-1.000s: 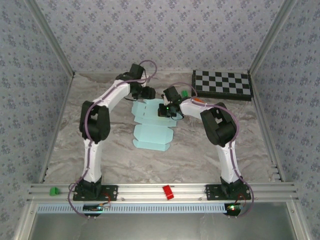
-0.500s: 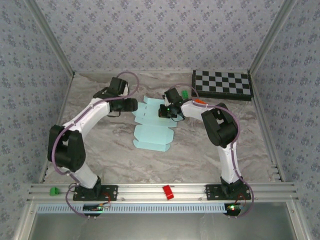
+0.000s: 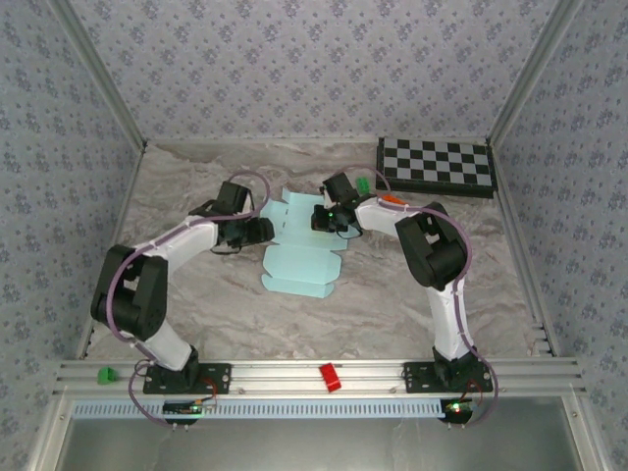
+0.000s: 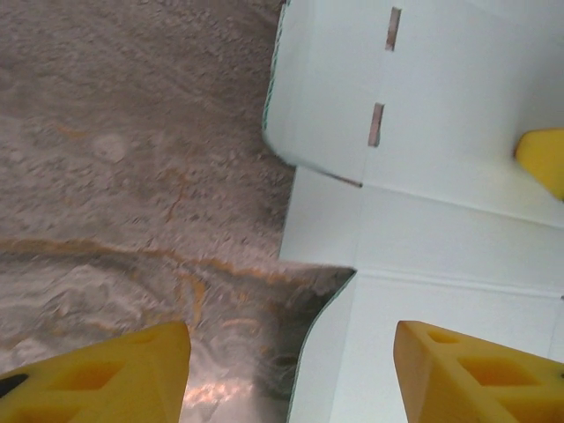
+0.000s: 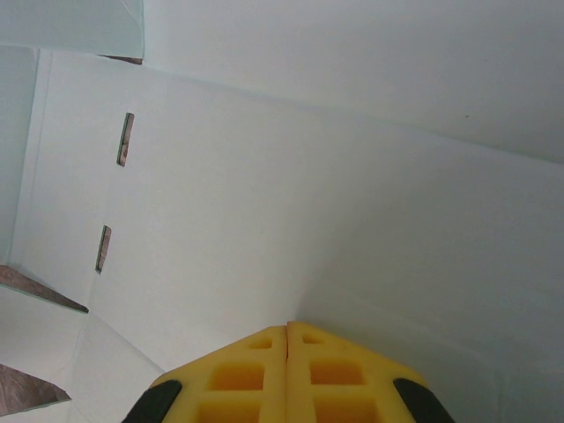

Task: Fold the paper box

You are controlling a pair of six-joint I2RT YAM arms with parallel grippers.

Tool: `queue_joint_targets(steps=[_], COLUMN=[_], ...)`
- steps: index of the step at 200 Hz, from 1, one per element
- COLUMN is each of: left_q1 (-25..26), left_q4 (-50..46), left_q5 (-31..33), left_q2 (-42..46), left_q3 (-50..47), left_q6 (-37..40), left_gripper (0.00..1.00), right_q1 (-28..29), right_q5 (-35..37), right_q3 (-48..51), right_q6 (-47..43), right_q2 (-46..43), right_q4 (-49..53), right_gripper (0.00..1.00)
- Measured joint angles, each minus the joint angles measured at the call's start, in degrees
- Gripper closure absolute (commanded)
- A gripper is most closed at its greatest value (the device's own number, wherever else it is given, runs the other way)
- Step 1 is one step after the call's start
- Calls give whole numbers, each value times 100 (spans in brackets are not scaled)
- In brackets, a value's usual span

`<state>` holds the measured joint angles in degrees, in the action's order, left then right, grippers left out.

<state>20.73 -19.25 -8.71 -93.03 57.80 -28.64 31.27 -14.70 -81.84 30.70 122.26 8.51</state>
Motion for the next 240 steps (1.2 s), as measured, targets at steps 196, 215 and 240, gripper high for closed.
queue_joint_targets(steps=[196, 215, 240], left_q1=[0, 2, 55], left_q4=[951, 1021, 1058], left_q5=[-721, -774, -846], left_q2=[-684, -682, -664], left_q3=[-2, -13, -22], left_q6=[-146, -144, -125], left_gripper=[55, 56, 56], right_q1=[26, 26, 26], right_q5=[37, 37, 35], right_q3=[0, 0, -4], right_q6=[4, 4, 4], right_q2=[0, 0, 0], right_q4=[0, 0, 2], right_gripper=[100, 100, 100])
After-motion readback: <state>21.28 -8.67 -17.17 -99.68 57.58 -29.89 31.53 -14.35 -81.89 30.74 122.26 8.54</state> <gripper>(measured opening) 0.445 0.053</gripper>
